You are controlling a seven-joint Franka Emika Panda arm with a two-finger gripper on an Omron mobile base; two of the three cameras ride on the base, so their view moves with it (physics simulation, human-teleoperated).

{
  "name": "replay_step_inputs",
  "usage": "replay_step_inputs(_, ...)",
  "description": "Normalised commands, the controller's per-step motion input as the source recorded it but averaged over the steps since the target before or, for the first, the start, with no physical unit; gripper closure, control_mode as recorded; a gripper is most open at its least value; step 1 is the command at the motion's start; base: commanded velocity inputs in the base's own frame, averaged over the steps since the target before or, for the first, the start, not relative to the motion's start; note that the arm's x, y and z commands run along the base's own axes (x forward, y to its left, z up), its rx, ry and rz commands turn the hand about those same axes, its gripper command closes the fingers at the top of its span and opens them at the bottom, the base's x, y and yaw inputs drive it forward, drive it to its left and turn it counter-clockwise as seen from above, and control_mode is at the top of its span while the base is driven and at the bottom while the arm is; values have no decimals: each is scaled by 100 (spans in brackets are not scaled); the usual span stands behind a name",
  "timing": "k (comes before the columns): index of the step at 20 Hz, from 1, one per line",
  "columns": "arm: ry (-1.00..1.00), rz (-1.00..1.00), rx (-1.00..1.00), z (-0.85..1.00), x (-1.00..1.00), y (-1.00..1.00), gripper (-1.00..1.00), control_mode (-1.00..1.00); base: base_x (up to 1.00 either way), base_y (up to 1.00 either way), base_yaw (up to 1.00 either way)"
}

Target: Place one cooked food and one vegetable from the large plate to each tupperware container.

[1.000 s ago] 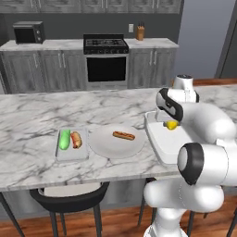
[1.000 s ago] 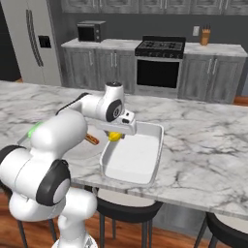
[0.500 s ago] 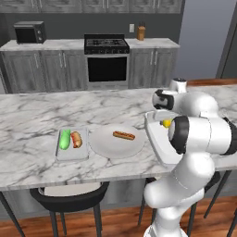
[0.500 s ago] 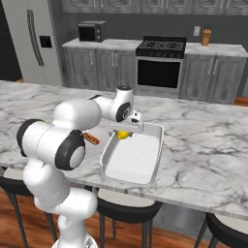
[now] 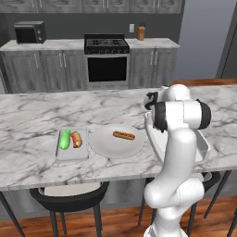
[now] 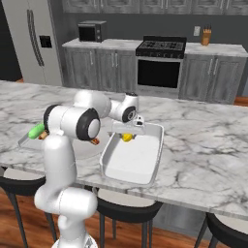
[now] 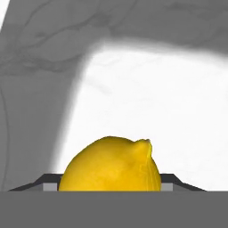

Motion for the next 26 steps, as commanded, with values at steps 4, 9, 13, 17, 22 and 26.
replay_step_inputs(4, 9, 14, 4, -45, 34, -9, 100, -100, 0, 0, 0)
replay_step_inputs(9, 7, 9, 2, -43, 3, 0, 100, -100, 0, 0, 0)
replay_step_inputs(13, 6, 5, 0, -50, 0, 0, 100, -100, 0, 0, 0)
replay_step_inputs(17, 0, 5, 1, -45, 0, -14, 100, -100, 0, 0, 0)
replay_step_inputs(22, 0, 8, 7, -73, 0, -24, 100, -100, 0, 0, 0)
replay_step_inputs(26, 0, 7, 4, -76, -4, -43, 100, -100, 0, 0, 0)
